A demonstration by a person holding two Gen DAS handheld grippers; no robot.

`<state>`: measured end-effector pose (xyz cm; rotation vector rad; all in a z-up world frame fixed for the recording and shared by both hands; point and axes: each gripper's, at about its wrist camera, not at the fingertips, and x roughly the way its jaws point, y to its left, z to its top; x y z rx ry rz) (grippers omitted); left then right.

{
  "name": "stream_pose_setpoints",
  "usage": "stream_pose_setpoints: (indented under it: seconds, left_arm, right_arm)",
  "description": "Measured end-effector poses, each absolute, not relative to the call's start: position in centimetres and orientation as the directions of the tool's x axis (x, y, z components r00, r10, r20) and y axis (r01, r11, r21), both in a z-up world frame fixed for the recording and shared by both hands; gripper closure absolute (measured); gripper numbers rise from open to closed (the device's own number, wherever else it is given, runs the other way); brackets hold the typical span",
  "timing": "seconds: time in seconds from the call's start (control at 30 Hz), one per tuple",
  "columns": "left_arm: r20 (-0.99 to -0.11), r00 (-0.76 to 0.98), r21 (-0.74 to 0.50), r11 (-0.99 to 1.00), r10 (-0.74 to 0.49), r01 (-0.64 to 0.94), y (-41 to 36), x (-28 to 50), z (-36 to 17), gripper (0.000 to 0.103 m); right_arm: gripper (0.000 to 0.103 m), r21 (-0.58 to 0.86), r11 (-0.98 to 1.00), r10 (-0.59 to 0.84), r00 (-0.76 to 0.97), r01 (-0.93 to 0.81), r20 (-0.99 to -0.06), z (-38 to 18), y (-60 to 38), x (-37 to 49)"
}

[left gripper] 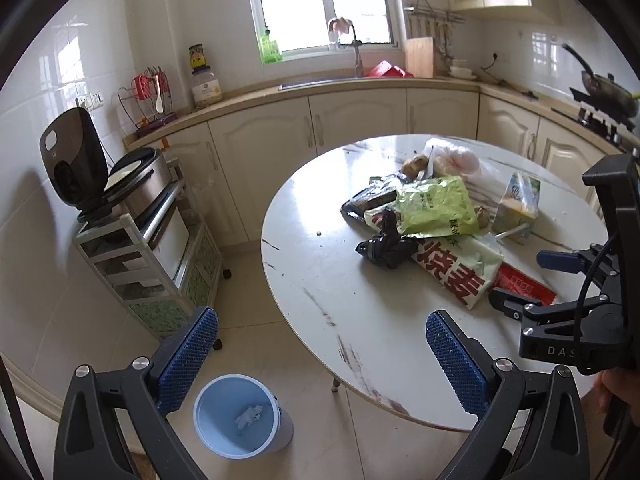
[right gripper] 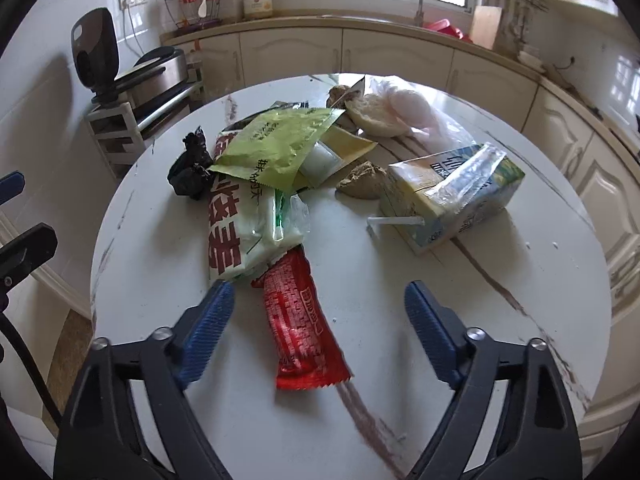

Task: Collect trash
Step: 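Grasp red snack wrapper with right tool while left tool grasps black bag, then carry both to the bin and open both tools over it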

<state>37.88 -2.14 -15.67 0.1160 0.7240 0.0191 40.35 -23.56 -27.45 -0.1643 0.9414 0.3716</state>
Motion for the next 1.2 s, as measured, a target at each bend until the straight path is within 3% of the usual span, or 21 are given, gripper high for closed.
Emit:
stream_pose_setpoints:
  seconds: [0.03, 0.1, 0.17, 0.2, 0.23, 0.4, 0.73, 0.77, 0.87, 0.97, 1.2]
  left_arm:
    - [-0.662, 0.747, 0.110, 0.994, 0.056, 0.024, -2.2, 38.1, -15.8, 0.001]
    - [-0.666, 0.744, 0.108, 0.994, 0.052, 0.027, -2.4, 39.1, -16.3, 0.001]
    - [-0.676, 0.736, 0.101, 0.994, 0.044, 0.034, -2.5, 40.3, -16.8, 0.001]
    - [-0.682, 0.730, 0.093, 0.995, 0.037, 0.036, -2.5, 40.8, -17.0, 0.001]
    - [-0.691, 0.722, 0.082, 0.996, 0.029, 0.037, -2.6, 41.7, -17.3, 0.001]
    - [-0.721, 0.692, 0.034, 0.999, 0.001, 0.034, -2.9, 45.5, -18.8, 0.001]
    - [-0.742, 0.671, 0.053, 0.997, 0.007, 0.048, -3.9, 52.3, -21.7, 0.003]
    - [-0.745, 0.668, 0.047, 0.997, -0.003, 0.056, -4.0, 52.8, -21.9, 0.005]
    - [-0.763, 0.645, 0.014, 0.997, -0.038, 0.075, -3.8, 54.3, -23.0, 0.039]
    - [-0.759, 0.645, -0.029, 0.995, -0.084, 0.096, -3.2, 54.8, -23.2, 0.060]
    - [-0.739, 0.658, -0.094, 0.989, -0.147, 0.115, -1.2, 52.6, -22.7, 0.070]
  right_arm:
    - [0.033, 0.031, 0.920, 0.248, 0.522, -0.390, -0.816, -27.7, -23.7, 40.3]
    - [0.038, 0.026, 0.915, 0.254, 0.528, -0.402, -0.810, -27.8, -23.8, 40.3]
    - [0.053, 0.028, 0.917, 0.255, 0.533, -0.397, -0.807, -27.6, -24.2, 40.3]
    - [0.074, 0.031, 0.921, 0.254, 0.539, -0.388, -0.803, -27.5, -24.7, 40.3]
    - [0.082, 0.044, 0.926, 0.258, 0.544, -0.375, -0.799, -27.4, -25.3, 40.3]
    - [0.084, 0.117, 0.938, 0.292, 0.565, -0.326, -0.772, -27.3, -27.9, 40.0]
    - [0.083, 0.189, 0.928, 0.346, 0.558, -0.320, -0.754, -26.9, -28.8, 40.4]
    - [0.083, 0.192, 0.927, 0.349, 0.559, -0.321, -0.752, -26.9, -28.8, 40.4]
    - [0.083, 0.196, 0.926, 0.353, 0.557, -0.323, -0.752, -26.9, -28.5, 40.6]
    - [0.083, 0.192, 0.927, 0.350, 0.557, -0.323, -0.753, -27.0, -28.1, 40.6]
    - [0.084, 0.182, 0.935, 0.333, 0.577, -0.304, -0.746, -26.6, -27.8, 40.2]
